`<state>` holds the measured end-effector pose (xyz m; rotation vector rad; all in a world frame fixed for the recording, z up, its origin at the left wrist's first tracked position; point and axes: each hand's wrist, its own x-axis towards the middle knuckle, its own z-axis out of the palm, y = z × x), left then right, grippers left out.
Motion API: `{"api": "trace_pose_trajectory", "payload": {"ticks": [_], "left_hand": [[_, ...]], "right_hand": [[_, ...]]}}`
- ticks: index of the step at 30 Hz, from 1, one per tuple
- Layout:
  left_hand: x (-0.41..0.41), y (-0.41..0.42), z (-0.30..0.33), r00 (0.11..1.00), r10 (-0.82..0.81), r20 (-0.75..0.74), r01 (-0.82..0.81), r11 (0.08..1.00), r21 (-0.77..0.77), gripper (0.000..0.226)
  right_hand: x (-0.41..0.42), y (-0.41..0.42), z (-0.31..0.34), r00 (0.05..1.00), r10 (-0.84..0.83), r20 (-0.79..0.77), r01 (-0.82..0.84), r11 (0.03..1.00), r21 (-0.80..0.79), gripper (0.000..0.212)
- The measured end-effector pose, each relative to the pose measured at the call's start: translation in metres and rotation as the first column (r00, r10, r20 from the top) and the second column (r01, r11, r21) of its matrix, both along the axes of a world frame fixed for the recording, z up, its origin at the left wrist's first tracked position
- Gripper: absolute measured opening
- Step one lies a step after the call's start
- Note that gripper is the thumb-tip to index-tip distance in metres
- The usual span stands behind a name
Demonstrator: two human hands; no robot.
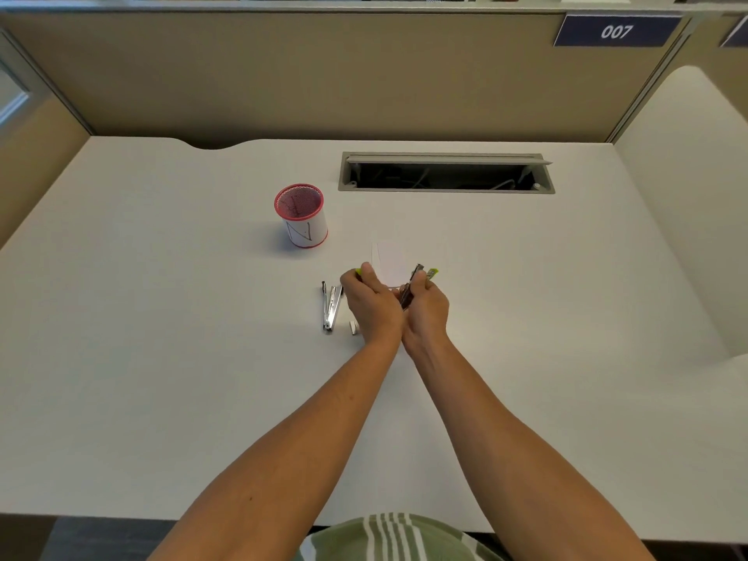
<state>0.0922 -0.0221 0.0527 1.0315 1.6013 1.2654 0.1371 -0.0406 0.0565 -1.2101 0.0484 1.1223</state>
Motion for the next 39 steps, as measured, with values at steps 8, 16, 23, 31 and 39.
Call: {"api": "trace_pose_trajectory", "payload": {"ticks": [8,16,23,31,39], "left_hand": [[-0.013,-0.015,-0.005,0.993,-0.12,0.009,0.117,0.981,0.157,0.021],[-0.035,-0.032,-0.013,0.933,-0.301,-0.196,0.354,0.863,0.36,0.019],[-0.053,-0.037,-0.024,0.747,-0.356,-0.562,0.646,0.591,0.483,0.037],[-0.073,-0.027,-0.031,0.511,-0.359,-0.781,0.842,0.389,0.373,0.07],[-0.087,-0.018,-0.029,0.298,-0.431,-0.852,0.927,0.345,0.149,0.051]], "right_hand": [[0.005,-0.005,-0.006,0.975,0.115,-0.189,-0.113,0.993,0.025,0.022],[0.013,-0.011,-0.007,0.942,0.335,-0.033,-0.336,0.942,-0.016,0.013],[0.025,-0.009,-0.003,0.934,0.354,0.053,-0.351,0.934,-0.061,0.025],[0.027,-0.009,0.0,0.948,0.315,-0.043,-0.311,0.947,0.082,0.021],[0.032,-0.011,0.002,0.956,0.291,-0.041,-0.283,0.949,0.139,0.023]]}}
